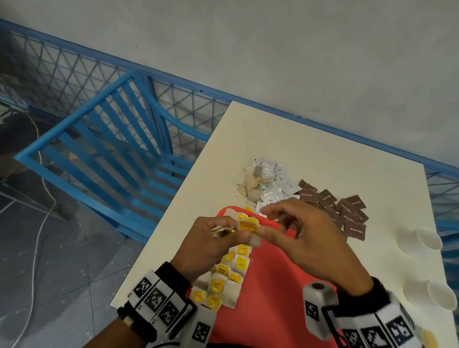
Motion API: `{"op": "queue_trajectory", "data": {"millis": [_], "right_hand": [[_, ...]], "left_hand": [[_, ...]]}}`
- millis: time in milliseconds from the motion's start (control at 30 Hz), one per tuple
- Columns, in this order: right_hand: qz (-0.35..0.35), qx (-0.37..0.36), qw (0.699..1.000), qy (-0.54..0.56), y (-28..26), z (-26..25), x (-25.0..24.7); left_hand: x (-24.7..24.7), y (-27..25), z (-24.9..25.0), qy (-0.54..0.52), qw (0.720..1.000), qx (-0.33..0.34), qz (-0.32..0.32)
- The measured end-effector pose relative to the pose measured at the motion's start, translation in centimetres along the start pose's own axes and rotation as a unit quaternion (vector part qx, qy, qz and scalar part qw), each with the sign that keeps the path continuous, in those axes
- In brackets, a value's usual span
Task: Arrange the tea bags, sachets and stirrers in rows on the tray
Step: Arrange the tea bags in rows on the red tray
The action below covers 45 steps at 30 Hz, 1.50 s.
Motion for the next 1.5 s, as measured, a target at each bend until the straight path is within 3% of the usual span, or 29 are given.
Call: {"op": "queue_trajectory", "data": {"millis": [133,333,500,633,833,1133,1300,1433,1500], "right_hand": [[-0.051,-0.051,0.996,-0.047,-0.1,-1.5,2.7],[-0.145,-0.039,0.983,-0.110,-2.5,1.0,8.0],[-0.278,0.036,0.948,-0.151,-6.7,6.4,14.1],[-0.393,0.067,0.916,-0.046,-10.3,7.4,19.1],[-0.358,0.090,0.925,-0.092,-10.3,10.3,22.1],[-0.305,0.076,0.937,-0.155,-10.1,11.2,21.6],[-0.287,0.081,0.944,-0.140,-9.7,11.3,21.6],[-0.254,0.098,0.956,-0.111,-8.3,11.1,19.4],[-0.219,0.103,0.968,-0.066,-6.7,10.1,17.2]], "left_hand": [[0.6,-0.2,0.1,0.070,0.995,0.043,-0.048],[-1.5,-1.8,-6.3,0.175,0.983,-0.006,-0.061],[-4.7,-5.0,-13.1,0.339,0.936,-0.042,-0.082],[-6.0,-7.3,-16.3,0.462,0.870,-0.103,-0.134],[-5.0,-8.4,-17.4,0.554,0.801,-0.127,-0.187],[-4.1,-8.8,-18.8,0.573,0.785,-0.108,-0.211],[-3.8,-8.8,-18.6,0.553,0.801,-0.096,-0.207],[-4.3,-7.2,-15.4,0.327,0.934,-0.105,-0.098],[-4.4,-6.2,-13.8,0.200,0.969,-0.132,-0.056]]}}
Point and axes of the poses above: each hand's wrist, its own y-axis towards the middle knuckle, its own x-axis out of the palm, z = x × y, the point moved 10 cm from there along y, towards the middle knuckle, and after that the axes turned 9 degrees about z, right-handed, at the moved point
